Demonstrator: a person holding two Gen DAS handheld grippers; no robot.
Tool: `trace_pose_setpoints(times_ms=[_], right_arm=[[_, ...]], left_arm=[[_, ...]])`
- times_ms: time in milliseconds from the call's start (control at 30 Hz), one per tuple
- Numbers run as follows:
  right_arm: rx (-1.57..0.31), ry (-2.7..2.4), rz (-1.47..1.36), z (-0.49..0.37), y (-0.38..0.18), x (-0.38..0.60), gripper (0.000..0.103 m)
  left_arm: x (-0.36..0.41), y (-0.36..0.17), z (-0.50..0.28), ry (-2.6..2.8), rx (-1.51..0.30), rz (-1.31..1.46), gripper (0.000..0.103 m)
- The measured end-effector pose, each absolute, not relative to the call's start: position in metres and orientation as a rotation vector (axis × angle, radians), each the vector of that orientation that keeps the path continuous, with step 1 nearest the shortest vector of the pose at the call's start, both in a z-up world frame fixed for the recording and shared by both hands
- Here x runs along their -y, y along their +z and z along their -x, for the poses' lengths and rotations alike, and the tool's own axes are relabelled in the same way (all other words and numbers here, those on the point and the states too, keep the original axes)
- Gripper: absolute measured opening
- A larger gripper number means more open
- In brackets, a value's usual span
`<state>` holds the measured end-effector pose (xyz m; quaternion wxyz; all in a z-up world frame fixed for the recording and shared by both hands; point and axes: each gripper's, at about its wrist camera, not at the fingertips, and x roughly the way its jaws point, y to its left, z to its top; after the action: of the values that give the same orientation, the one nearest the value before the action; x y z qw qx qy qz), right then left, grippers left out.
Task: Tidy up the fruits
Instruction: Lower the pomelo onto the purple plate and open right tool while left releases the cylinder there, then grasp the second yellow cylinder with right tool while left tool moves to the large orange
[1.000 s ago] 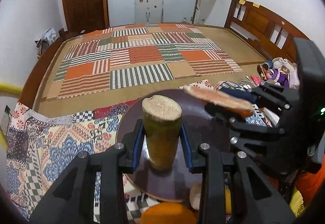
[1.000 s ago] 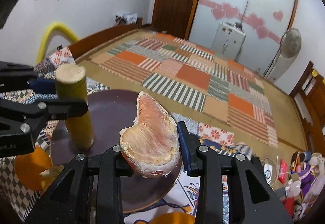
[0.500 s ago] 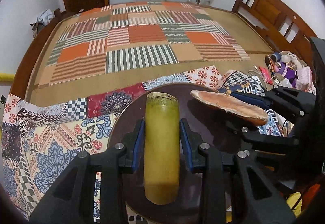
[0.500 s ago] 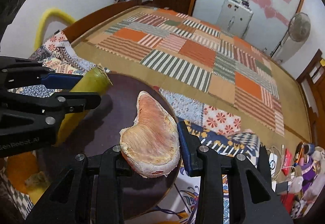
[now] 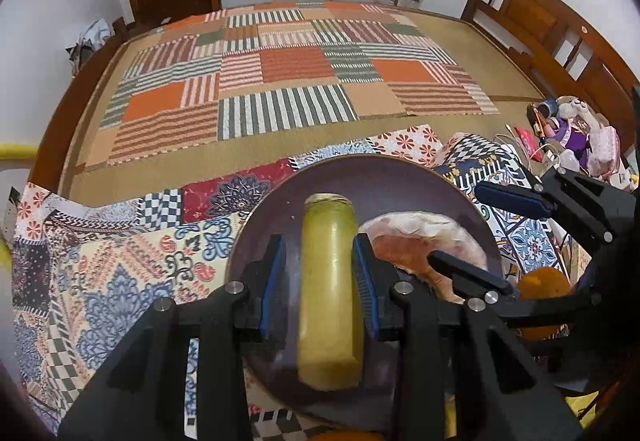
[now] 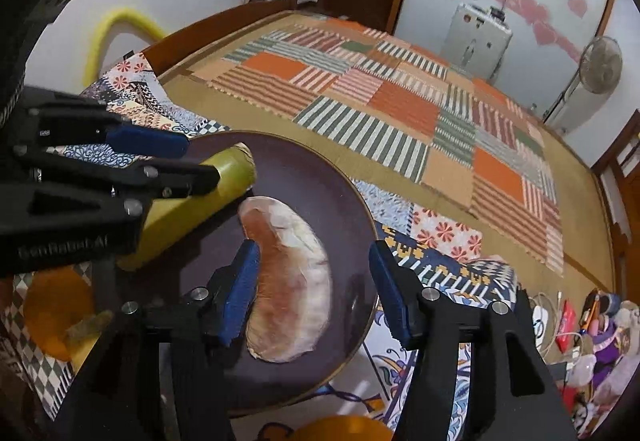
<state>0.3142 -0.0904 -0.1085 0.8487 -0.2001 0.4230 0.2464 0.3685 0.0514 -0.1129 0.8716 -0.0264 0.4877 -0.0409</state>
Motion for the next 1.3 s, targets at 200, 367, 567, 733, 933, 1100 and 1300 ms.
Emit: trace_pose_setpoints(times_ms=[200, 367, 567, 733, 933, 1100, 1300], right_arm=[[-0.789, 0.5, 0.395, -0.291, -0.086, 0.098, 0.053], [-0.703, 0.478, 0.332, -0.269, -0.067, 0.108, 0.053], [-0.625, 0.49, 0.269, -0.237, -0.049, 0.116, 0.053], [-0.572, 0.494, 0.263, -0.213, -0.042, 0.116, 0.053], [-0.573, 0.52, 0.243, -0.194, -0.055, 0.115, 0.053], [-0.628, 0.539, 0.221, -0.186, -0.083, 0.112, 0.053], [-0.703, 0.561, 0.224, -0.202, -0.114, 0.1, 0.053]], left_arm=[[-0.058, -0.083, -0.33, -0.063, -0.913, 0.047, 0.035], [-0.058, -0.066, -0.294, -0.051, -0.859, 0.028, 0.035], [-0.058, -0.051, -0.245, -0.027, -0.786, 0.022, 0.035], [-0.061, -0.046, -0.213, -0.013, -0.746, 0.032, 0.036], [-0.065, -0.056, -0.187, -0.017, -0.74, 0.055, 0.043], [-0.069, -0.078, -0.177, -0.037, -0.783, 0.066, 0.045], [-0.067, -0.097, -0.168, -0.044, -0.794, 0.042, 0.055]])
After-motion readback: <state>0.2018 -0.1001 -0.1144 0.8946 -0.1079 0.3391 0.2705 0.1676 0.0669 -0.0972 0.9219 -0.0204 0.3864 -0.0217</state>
